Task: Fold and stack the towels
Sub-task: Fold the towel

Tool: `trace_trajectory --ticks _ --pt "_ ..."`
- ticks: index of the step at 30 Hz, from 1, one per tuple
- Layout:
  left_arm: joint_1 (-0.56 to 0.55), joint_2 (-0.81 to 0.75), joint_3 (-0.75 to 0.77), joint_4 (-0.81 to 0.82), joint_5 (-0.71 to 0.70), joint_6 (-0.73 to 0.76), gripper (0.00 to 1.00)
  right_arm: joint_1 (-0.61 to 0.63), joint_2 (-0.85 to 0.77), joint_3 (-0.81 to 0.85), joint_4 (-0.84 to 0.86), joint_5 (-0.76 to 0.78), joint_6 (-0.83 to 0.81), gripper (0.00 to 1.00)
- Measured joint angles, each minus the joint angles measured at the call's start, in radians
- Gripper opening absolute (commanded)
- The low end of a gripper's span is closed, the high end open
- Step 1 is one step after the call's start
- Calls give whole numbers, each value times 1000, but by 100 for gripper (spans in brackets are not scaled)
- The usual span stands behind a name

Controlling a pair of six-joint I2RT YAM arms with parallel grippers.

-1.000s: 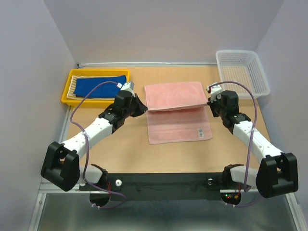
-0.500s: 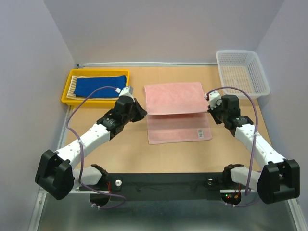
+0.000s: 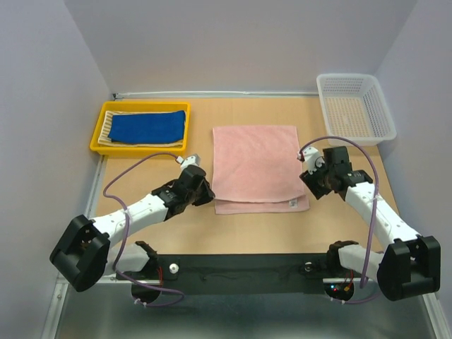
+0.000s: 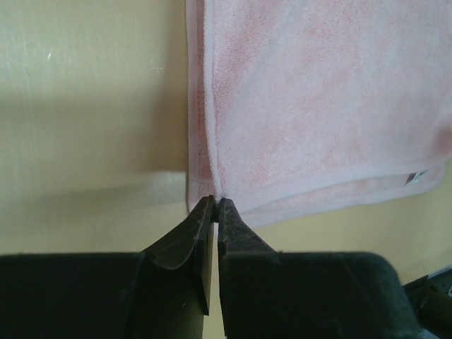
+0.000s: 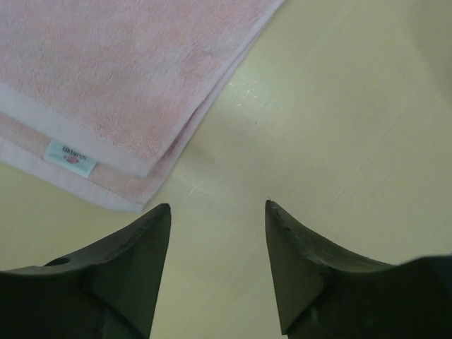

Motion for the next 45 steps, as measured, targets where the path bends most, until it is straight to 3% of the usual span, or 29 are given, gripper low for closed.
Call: trace_trajectory --ticks 1,5,9,12,17,22,28,34,40,45 --pt "-4 0 -3 -1 -3 -8 45 1 2 2 -30 -4 3 65" --pt "-20 -10 -4 -16 -16 -14 78 11 11 27 -97 13 23 68" --pt "-22 -102 -4 -69 -51 -12 91 13 17 107 -136 13 103 68" --pt "-23 -170 6 -113 -89 -10 90 13 68 193 -131 -33 211 58" --pt "-26 -169 58 -160 -132 9 72 13 220 272 -79 -90 431 41" --pt "-26 1 154 -138 -142 40 65 13 309 221 10 -95 636 41" --pt "-26 280 269 -65 -129 72 58 13 399 190 117 -89 752 42" --pt "-7 499 391 -36 -142 117 57 13 530 189 236 -85 802 43" --pt "86 608 485 -34 -131 166 57 13 614 257 307 -85 817 43" --pt "154 627 529 -35 -125 201 68 13 637 303 328 -86 837 44"
